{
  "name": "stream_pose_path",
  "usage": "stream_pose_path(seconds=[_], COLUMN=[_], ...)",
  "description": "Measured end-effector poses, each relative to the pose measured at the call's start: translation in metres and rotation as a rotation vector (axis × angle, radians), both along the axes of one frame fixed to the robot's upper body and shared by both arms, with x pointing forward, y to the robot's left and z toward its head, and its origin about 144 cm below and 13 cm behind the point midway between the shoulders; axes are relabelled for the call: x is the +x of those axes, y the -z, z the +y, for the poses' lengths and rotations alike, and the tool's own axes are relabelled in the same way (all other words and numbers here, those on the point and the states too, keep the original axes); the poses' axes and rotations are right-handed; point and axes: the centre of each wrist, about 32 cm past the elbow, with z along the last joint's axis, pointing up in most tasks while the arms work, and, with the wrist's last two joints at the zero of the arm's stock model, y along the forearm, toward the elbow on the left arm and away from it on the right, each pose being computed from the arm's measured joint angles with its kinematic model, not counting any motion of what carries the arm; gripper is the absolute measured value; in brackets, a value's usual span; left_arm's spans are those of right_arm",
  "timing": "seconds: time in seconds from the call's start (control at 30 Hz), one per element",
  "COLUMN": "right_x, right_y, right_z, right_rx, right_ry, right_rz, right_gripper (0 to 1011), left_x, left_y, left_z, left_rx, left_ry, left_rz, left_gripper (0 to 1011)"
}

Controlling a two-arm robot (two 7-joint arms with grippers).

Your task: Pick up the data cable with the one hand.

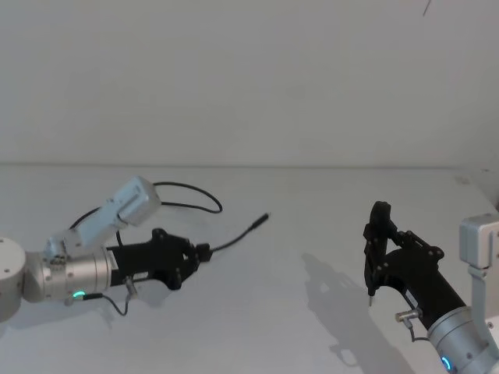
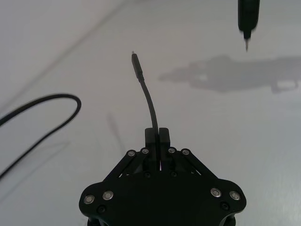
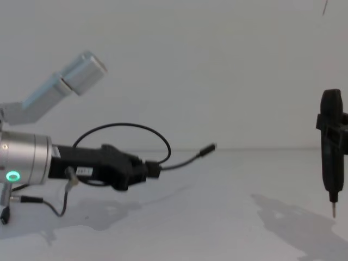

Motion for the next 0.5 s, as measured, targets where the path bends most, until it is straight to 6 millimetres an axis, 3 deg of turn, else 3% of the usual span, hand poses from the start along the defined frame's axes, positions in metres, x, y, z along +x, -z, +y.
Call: stream_pose_path(seconds=[0.5], right_x=[0.000], right_y=[0.000], right_z=[0.000], right_rx=[0.000], right_ry=[0.000], right_rz=[0.000], right_gripper=[279], left_x=[-0.029], left_y=[-0.018], left_z=[0.007], left_rx=[-0.108], left_ry=[-0.069], left_rz=[-0.019], left_gripper=[48])
